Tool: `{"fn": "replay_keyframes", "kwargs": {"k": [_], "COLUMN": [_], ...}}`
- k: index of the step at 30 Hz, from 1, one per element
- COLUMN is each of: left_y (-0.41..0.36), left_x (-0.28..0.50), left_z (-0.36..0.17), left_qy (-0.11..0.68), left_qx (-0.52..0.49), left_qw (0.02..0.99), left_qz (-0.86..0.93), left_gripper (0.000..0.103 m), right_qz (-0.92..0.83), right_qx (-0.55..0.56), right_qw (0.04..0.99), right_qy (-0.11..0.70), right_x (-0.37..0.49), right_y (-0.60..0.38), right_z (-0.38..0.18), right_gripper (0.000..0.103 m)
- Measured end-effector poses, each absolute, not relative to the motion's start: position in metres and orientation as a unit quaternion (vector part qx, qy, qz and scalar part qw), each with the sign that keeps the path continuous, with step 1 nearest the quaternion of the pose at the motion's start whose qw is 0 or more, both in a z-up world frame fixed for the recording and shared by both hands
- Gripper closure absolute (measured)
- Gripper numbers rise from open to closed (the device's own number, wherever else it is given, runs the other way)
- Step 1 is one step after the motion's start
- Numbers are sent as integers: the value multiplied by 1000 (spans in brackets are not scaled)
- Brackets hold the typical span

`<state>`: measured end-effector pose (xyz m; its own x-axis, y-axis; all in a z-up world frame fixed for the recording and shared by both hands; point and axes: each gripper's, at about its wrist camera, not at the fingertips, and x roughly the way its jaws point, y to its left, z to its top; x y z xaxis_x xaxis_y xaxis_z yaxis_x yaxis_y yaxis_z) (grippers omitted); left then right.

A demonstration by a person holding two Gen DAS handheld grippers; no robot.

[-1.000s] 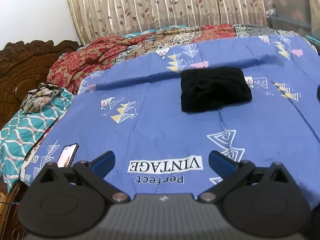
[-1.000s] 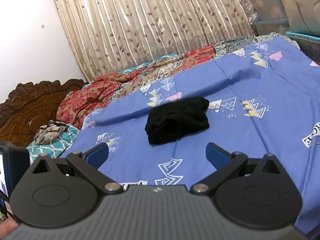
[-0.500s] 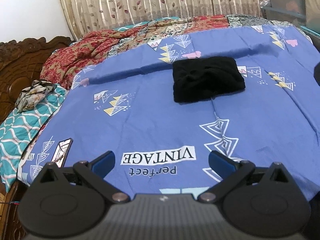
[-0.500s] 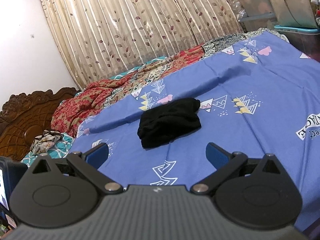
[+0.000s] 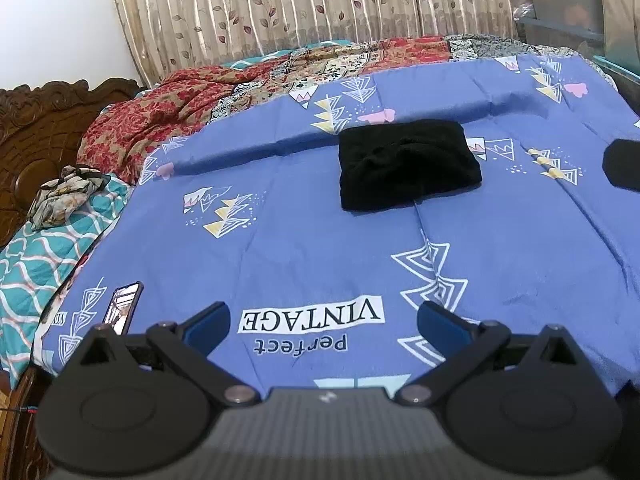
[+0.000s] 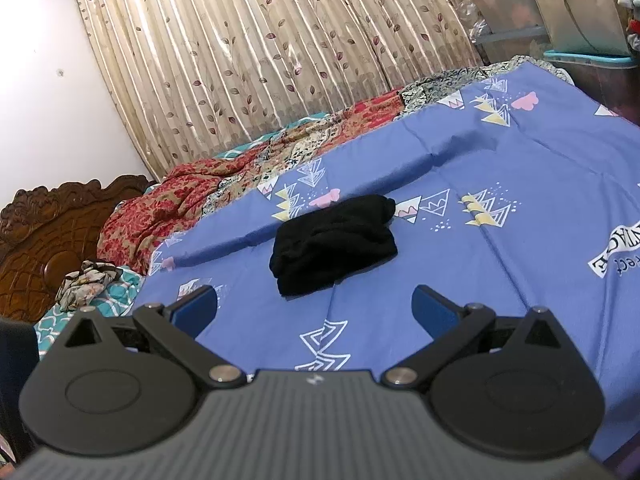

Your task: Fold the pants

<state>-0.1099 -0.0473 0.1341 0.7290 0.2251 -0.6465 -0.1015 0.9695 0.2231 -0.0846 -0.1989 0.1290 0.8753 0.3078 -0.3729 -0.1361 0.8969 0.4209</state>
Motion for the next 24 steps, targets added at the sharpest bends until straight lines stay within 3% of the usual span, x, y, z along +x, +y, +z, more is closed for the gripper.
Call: {"fn": "replay_keyframes", "kwargs": {"k": [24], "left_y": [-38], "left_x": [-106], "left_z": [126], "left_qy": [380], "left_qx": [87], "left_qw": [915], "left_qz": [105], "left_gripper": [0], "right_qz": [120], "right_qx": [189], "right_qw": [948], "right_qy": [227], "right_x": [-87], "right_y": [-192], "right_z": [127], "right_gripper": [0]}}
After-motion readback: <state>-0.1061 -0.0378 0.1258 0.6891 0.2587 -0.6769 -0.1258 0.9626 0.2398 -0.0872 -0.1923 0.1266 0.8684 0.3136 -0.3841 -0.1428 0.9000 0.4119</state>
